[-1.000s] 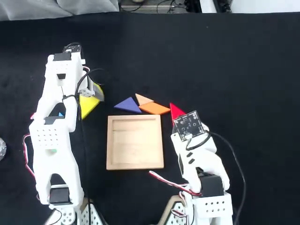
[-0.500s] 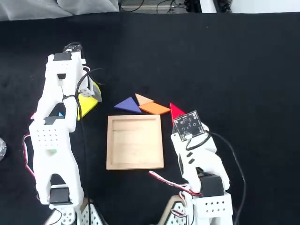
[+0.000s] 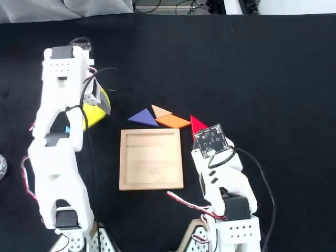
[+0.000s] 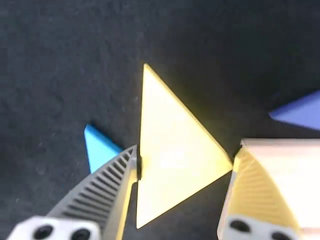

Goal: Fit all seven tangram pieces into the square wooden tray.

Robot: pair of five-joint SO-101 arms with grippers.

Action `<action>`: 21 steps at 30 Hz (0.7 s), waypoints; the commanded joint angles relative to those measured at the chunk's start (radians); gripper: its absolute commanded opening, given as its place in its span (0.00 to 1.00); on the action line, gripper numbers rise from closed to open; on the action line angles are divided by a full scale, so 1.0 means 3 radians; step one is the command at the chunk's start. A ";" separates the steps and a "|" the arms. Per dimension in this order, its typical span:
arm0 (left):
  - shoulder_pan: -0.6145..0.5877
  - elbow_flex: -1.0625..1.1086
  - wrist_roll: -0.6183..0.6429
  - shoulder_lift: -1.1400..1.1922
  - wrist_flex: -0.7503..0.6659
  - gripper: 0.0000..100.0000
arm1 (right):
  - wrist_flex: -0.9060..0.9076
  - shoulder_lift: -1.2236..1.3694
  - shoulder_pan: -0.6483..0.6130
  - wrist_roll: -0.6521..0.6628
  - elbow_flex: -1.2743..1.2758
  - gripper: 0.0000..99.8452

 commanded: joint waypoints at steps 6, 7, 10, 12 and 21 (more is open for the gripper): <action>0.0754 0.1941 0.0977 -0.2189 -0.0194 0.27 | 0.0010 -0.0248 0.0056 0.0031 -0.0003 0.01; 0.0826 0.2140 0.1074 -0.2409 -0.0317 0.27 | 0.0010 -0.0248 0.0056 0.0031 -0.0003 0.01; 0.0969 0.2734 0.1258 -0.2900 -0.0890 0.27 | 0.0010 -0.0248 0.0056 0.0031 -0.0003 0.01; 0.1041 0.3020 0.1299 -0.3023 -0.1141 0.27 | 0.0010 -0.0248 0.0056 0.0031 -0.0003 0.01; 0.1562 0.3598 0.1345 -0.2711 -0.1248 0.27 | 0.0010 -0.0248 0.0056 0.0031 -0.0003 0.01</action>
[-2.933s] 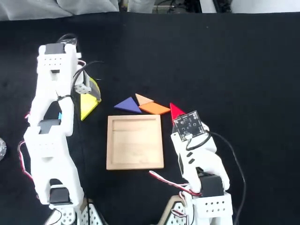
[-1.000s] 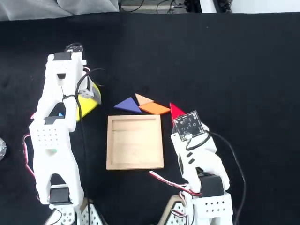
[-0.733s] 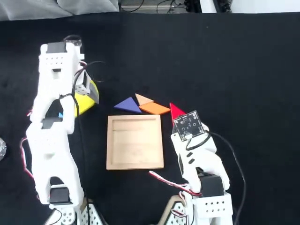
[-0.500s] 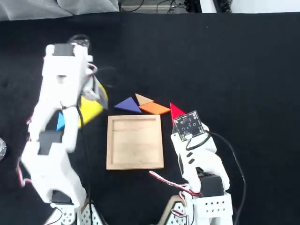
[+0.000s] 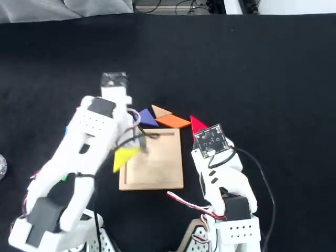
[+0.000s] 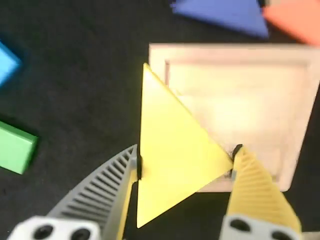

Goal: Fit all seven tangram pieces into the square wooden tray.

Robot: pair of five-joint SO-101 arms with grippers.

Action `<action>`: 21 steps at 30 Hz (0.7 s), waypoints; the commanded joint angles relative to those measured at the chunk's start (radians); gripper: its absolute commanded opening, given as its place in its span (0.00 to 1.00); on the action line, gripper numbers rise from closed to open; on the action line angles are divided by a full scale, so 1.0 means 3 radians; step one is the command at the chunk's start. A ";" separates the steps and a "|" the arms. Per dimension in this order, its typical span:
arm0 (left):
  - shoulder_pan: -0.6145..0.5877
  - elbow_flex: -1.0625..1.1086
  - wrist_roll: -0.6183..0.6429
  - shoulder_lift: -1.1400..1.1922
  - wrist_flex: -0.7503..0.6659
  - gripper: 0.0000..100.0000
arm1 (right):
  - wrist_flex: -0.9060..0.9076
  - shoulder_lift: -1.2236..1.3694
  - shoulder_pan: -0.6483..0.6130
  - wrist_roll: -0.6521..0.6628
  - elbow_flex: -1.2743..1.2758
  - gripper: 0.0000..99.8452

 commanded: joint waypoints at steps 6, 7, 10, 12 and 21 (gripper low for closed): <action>0.0304 0.0079 0.0327 0.0476 -0.0445 0.27 | 0.0010 -0.0248 0.0056 0.0031 -0.0003 0.01; 0.0320 0.0079 0.0399 0.0537 -0.0491 0.27 | 0.0010 -0.0248 0.0056 0.0031 -0.0003 0.01; 0.0386 0.0074 0.0542 0.0675 -0.0511 0.27 | 0.0010 -0.0248 0.0056 0.0031 -0.0003 0.01; 0.0407 0.0074 0.0609 0.0752 -0.0532 0.27 | 0.0010 -0.0248 0.0056 0.0031 -0.0003 0.01; 0.0386 0.0054 0.0639 0.0854 -0.0598 0.31 | 0.0015 -0.0248 0.0051 0.0184 -0.0003 0.01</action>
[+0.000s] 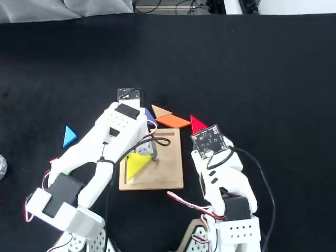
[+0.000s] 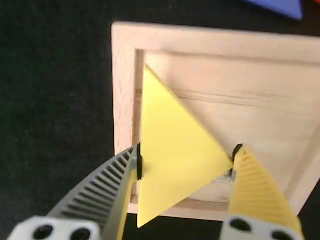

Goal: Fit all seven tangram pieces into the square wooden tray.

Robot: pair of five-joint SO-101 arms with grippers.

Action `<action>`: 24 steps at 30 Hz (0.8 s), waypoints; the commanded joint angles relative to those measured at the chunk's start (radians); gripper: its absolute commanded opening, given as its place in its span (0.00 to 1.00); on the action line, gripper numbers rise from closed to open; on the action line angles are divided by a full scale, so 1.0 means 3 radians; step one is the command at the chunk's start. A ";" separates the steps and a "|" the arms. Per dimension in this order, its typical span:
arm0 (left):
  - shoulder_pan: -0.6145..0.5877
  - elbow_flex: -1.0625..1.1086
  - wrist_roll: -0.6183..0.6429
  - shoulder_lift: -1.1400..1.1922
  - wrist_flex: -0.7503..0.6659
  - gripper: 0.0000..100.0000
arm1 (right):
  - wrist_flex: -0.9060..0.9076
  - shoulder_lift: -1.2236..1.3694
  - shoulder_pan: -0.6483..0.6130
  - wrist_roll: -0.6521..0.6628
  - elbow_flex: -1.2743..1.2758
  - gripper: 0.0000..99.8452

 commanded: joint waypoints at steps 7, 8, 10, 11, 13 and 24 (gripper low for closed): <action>0.0008 -0.0043 0.0020 -0.0026 -0.0026 0.44 | 0.0015 -0.0248 0.0056 0.0031 -0.0003 0.01; 0.0008 -0.0049 0.0020 -0.0026 -0.0026 0.44 | 0.0015 -0.0248 0.0056 0.0031 -0.0003 0.01; 0.0003 -0.0054 0.0020 -0.0031 -0.0026 0.44 | 0.0015 -0.0248 0.0061 0.0031 -0.0003 0.01; -0.0003 -0.0054 0.0020 -0.0036 -0.0020 0.44 | 0.0015 -0.0248 0.0061 0.0031 -0.0003 0.01; -0.0095 -0.0079 -0.0015 -0.0046 0.0031 0.44 | 0.0015 -0.0248 0.0061 0.0031 -0.0003 0.01; -0.1552 -0.0320 -0.1350 -0.1519 0.0859 0.43 | 0.0184 -0.0274 -0.0113 0.0000 -0.0084 0.01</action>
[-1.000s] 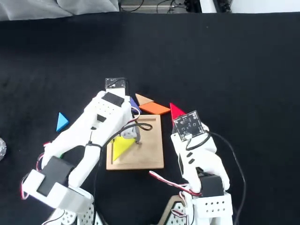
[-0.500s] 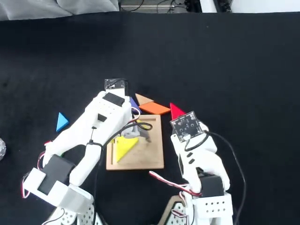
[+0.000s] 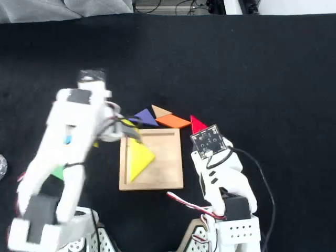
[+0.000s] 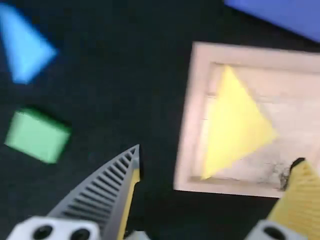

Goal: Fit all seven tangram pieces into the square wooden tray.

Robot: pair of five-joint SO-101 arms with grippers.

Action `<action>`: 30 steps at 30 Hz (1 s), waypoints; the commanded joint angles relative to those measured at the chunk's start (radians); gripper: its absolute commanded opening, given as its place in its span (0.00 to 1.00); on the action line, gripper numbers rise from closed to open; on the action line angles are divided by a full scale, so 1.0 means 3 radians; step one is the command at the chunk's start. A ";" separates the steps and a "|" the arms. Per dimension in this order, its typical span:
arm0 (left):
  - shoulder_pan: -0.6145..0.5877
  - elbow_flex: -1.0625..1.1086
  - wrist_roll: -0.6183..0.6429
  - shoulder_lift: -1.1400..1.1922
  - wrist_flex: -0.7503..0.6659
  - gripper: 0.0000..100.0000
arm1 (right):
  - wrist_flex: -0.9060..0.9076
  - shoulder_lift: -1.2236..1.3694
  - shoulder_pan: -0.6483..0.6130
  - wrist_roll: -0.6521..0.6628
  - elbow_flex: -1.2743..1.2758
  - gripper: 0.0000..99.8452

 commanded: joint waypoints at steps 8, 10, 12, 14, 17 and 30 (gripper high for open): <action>-0.0790 0.1972 -0.0680 -0.2107 -0.1565 0.43 | 0.0552 -0.0243 -0.0506 -0.0205 -0.0586 0.01; -0.0811 0.2371 -0.0670 -0.2286 -0.1892 0.42 | 0.0609 -0.0233 -0.0506 -0.0189 -0.0632 0.01; -0.0882 0.2493 -0.0680 -0.2378 -0.1969 0.38 | 0.0701 -0.0156 -0.0547 -0.0164 -0.0667 0.01; -0.1118 0.2473 -0.0680 -0.2409 -0.1954 0.31 | 0.0726 0.0033 -0.0736 -0.0153 -0.0729 0.01; -0.1399 0.2452 -0.0680 -0.2373 -0.1974 0.18 | 0.0726 0.0534 -0.1018 -0.0097 -0.1015 0.01; -0.1501 0.3143 -0.1274 -0.2353 -0.2465 0.03 | 0.0343 0.4156 -0.1703 -0.0005 -0.2611 0.01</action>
